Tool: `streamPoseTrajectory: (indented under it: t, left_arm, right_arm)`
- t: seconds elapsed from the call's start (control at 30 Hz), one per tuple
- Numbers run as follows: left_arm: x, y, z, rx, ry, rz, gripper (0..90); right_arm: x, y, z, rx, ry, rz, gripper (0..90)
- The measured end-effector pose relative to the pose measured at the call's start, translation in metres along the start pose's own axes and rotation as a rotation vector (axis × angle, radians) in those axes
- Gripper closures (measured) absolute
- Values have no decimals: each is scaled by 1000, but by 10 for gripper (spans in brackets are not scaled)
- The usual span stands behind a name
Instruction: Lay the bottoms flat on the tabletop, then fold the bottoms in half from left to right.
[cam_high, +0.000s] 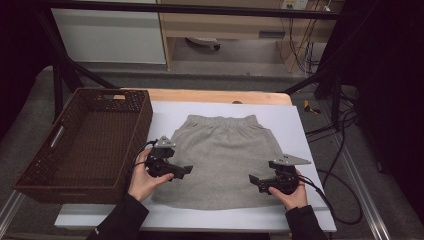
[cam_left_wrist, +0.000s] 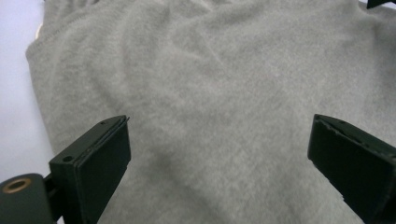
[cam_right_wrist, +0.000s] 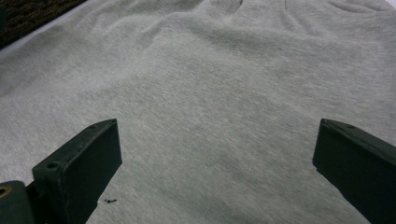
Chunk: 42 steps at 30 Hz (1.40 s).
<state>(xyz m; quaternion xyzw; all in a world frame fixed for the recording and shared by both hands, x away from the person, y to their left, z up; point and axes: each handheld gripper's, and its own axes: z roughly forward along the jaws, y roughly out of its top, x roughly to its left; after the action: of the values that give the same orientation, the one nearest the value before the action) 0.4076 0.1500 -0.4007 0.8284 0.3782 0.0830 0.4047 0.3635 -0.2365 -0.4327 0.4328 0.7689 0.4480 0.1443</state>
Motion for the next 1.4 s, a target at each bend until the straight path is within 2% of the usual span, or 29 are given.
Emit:
streamPoseTrajectory:
  t: [0.33,0.7,0.93,1.4]
  left_arm:
    - [7,15,9,3,14,-14,56]
    - [12,35,16,0,48,4,59]
    - [21,46,23,0,55,-23,59]
    - [43,54,37,1,109,-65,72]
  right_arm:
    - [0,0,0,4,1,-2,16]
    - [1,-1,1,14,1,-9,13]
    - [1,-1,1,16,0,-11,13]
    - [1,-2,1,21,2,-18,12]
